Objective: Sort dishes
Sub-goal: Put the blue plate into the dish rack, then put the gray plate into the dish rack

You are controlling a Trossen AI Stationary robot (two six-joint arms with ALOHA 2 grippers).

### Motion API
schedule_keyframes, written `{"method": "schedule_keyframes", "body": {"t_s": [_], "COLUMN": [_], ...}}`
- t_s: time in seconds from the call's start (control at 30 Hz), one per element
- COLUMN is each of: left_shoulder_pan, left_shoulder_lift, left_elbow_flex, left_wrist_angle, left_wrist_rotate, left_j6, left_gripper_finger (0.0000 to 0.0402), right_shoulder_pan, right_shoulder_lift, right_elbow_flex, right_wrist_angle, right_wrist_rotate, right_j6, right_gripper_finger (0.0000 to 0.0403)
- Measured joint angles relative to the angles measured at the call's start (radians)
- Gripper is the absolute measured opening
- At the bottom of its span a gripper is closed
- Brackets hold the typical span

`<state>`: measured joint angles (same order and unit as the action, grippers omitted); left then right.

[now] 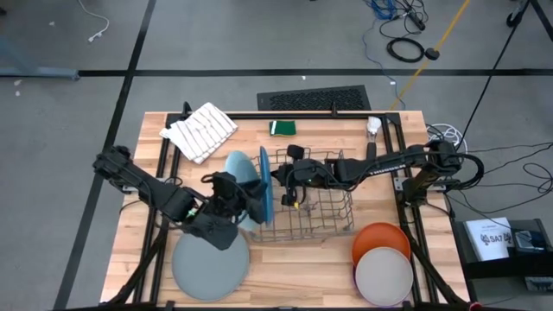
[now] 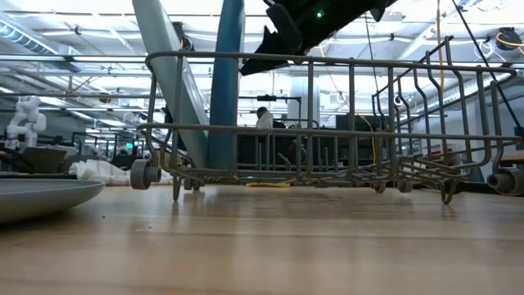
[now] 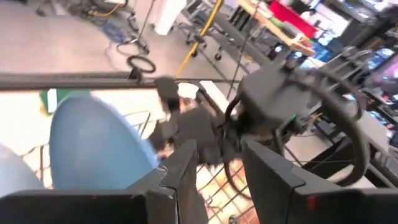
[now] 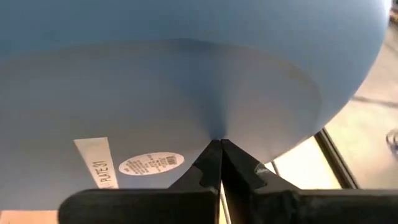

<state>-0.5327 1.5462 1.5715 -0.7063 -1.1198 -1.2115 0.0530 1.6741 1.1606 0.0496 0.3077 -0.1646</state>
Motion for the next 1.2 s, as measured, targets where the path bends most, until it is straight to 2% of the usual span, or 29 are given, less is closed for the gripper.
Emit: {"method": "schedule_keyframes", "body": {"t_s": [0.23,0.5,0.73,0.83,0.93,1.2], "left_shoulder_pan": [-0.013,-0.024,-0.024,-0.026,-0.032,-0.141], "left_shoulder_lift": [-0.033,-0.044,-0.044,-0.044,-0.044,-0.044], "left_elbow_flex": [0.001,0.001,0.001,0.001,0.001,0.0], "left_wrist_angle": [0.1,0.099,0.09,0.087,0.06,-0.059], "left_wrist_rotate": [-0.007,-0.009,0.032,0.05,0.112,0.202], "left_j6": [0.186,0.246,0.296,0.357,0.44,0.411], "left_gripper_finger": [0.013,0.013,0.013,0.013,0.013,0.013], "right_shoulder_pan": [0.045,0.046,0.049,0.049,0.061,0.123], "right_shoulder_lift": [0.0,0.028,0.047,0.049,0.049,-0.018], "right_elbow_flex": [0.0,0.002,0.001,0.001,0.001,0.001], "right_wrist_angle": [0.129,0.246,0.307,0.306,0.298,0.202], "right_wrist_rotate": [-0.001,-0.005,-0.107,-0.106,-0.103,-0.099], "right_j6": [-0.094,-0.111,-0.113,-0.114,-0.126,-0.223], "right_gripper_finger": [0.0,0.0,0.0,0.0,0.0,0.0]}}
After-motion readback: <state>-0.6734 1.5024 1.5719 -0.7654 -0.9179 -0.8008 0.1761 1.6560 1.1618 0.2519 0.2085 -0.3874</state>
